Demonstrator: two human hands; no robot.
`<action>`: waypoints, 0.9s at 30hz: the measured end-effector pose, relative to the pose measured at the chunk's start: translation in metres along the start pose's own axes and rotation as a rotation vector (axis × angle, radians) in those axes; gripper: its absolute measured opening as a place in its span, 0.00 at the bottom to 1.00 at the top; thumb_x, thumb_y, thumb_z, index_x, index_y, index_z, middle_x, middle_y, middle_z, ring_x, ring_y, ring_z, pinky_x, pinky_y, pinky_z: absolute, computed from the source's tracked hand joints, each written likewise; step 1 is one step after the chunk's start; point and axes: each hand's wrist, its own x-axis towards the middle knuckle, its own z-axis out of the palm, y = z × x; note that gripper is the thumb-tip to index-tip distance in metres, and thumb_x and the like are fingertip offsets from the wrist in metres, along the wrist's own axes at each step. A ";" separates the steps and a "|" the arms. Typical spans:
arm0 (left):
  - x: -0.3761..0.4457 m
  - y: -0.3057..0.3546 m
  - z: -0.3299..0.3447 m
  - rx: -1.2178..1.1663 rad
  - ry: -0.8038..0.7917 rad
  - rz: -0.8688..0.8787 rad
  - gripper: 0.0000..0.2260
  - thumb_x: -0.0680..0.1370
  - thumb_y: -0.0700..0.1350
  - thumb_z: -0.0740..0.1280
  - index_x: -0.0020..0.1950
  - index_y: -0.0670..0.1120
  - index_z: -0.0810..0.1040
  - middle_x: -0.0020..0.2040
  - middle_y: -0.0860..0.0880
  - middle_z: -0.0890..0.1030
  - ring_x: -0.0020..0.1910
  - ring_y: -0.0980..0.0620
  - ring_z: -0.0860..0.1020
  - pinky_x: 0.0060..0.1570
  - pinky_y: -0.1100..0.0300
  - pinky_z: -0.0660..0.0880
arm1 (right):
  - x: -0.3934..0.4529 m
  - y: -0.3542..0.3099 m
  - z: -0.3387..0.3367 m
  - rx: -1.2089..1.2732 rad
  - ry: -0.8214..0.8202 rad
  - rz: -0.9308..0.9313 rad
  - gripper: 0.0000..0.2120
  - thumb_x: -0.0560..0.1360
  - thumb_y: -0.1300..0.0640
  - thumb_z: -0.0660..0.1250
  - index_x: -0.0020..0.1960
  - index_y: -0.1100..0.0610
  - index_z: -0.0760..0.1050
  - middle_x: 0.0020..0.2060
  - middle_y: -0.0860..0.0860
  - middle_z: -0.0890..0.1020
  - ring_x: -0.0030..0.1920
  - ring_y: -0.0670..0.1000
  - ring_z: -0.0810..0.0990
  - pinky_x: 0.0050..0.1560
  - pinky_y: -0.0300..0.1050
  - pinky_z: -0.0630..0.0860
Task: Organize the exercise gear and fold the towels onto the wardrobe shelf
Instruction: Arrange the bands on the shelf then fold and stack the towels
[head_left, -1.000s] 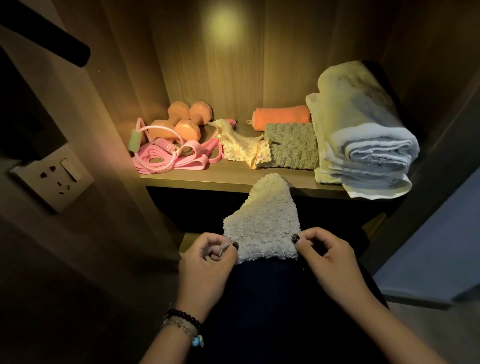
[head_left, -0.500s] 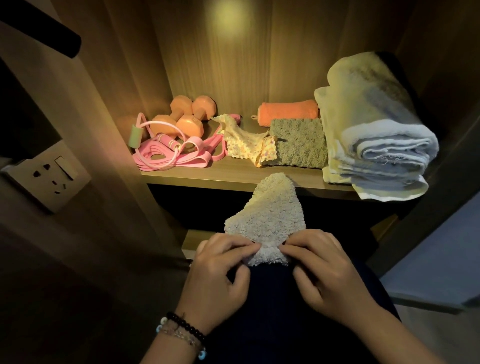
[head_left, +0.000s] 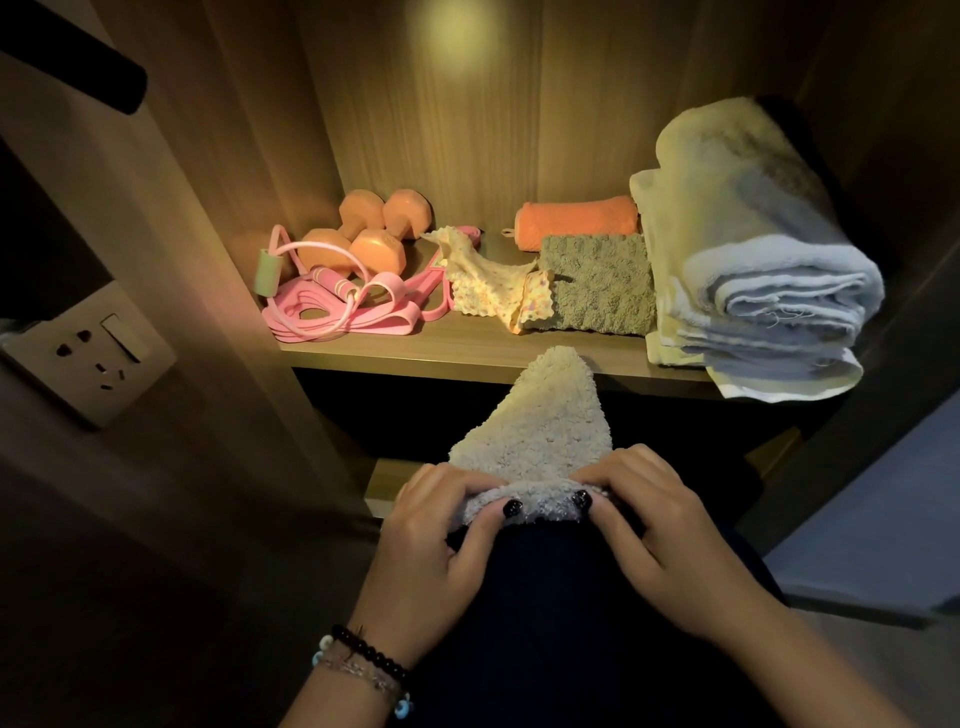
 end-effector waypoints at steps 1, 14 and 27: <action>-0.001 0.000 0.000 -0.020 0.013 -0.001 0.08 0.79 0.51 0.64 0.49 0.49 0.80 0.43 0.58 0.76 0.44 0.58 0.76 0.42 0.61 0.73 | -0.001 -0.001 0.000 0.034 -0.010 0.012 0.09 0.79 0.52 0.57 0.51 0.52 0.76 0.44 0.39 0.75 0.47 0.44 0.74 0.48 0.42 0.70; 0.007 -0.003 0.005 -0.244 -0.035 -0.484 0.09 0.71 0.52 0.72 0.47 0.53 0.75 0.47 0.58 0.79 0.50 0.65 0.75 0.45 0.74 0.68 | 0.005 -0.006 0.015 0.276 0.084 0.339 0.08 0.74 0.60 0.68 0.40 0.48 0.75 0.38 0.44 0.80 0.38 0.49 0.78 0.39 0.42 0.73; 0.002 0.002 -0.007 0.081 -0.063 0.164 0.14 0.72 0.35 0.67 0.52 0.49 0.83 0.49 0.56 0.78 0.53 0.57 0.76 0.51 0.53 0.70 | -0.002 -0.012 0.012 -0.191 0.068 -0.073 0.11 0.71 0.69 0.67 0.48 0.56 0.78 0.47 0.48 0.76 0.48 0.49 0.75 0.47 0.47 0.71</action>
